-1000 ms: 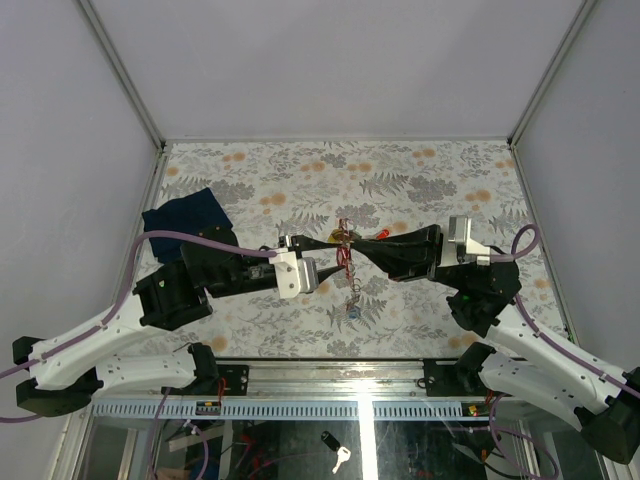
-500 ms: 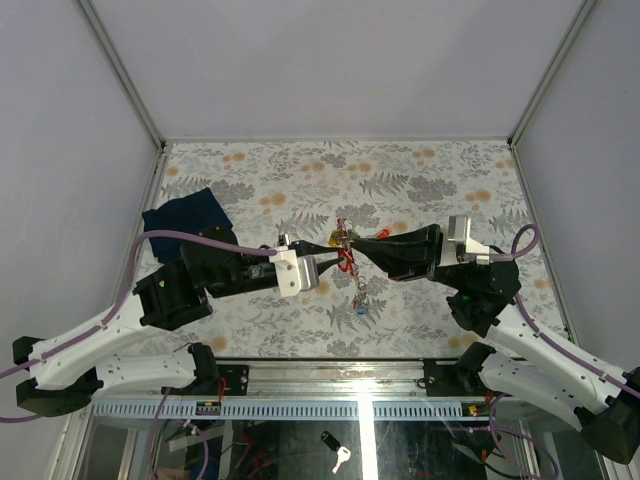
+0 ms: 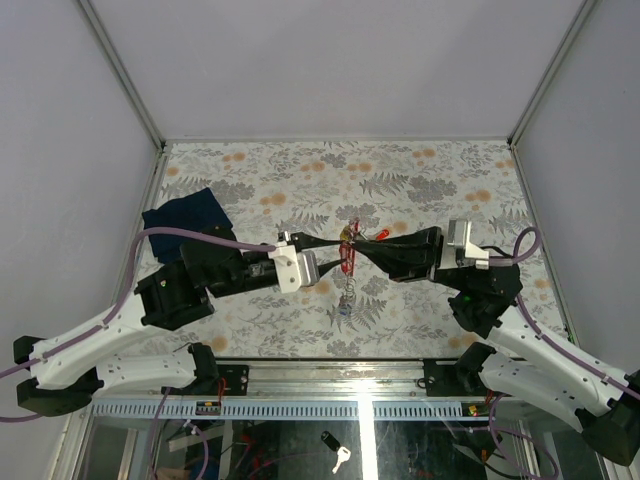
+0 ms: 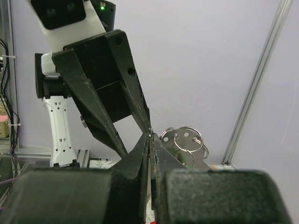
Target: Put the keys on the keyring
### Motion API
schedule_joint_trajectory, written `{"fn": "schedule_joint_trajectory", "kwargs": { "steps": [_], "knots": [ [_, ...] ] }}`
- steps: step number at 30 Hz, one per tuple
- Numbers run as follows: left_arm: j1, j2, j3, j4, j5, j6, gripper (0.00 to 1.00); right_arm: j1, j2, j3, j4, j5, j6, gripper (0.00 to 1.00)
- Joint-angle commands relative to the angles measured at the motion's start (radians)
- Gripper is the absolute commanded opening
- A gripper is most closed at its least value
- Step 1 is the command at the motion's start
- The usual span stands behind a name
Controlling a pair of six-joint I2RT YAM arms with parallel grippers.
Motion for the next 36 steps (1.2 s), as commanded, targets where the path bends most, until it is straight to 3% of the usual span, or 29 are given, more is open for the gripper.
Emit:
{"fn": "schedule_joint_trajectory", "kwargs": {
  "steps": [1,7,21,31,36],
  "knots": [
    [-0.004,-0.021,0.008,0.121,0.015,-0.041,0.31,0.005,-0.026,0.027,0.047,-0.027,-0.049,0.0],
    [-0.004,-0.023,0.002,0.14,0.069,-0.059,0.31,0.005,-0.027,0.027,0.064,-0.094,-0.043,0.0],
    [-0.003,0.008,0.066,-0.012,0.115,-0.028,0.26,0.005,-0.04,0.032,0.105,-0.17,-0.008,0.0],
    [-0.002,0.009,0.076,-0.022,0.132,-0.025,0.12,0.006,-0.038,0.039,0.064,-0.208,-0.013,0.0],
    [-0.002,0.02,0.09,-0.04,0.142,-0.02,0.0,0.006,-0.044,0.042,0.016,-0.208,-0.037,0.0]
  ]
}}
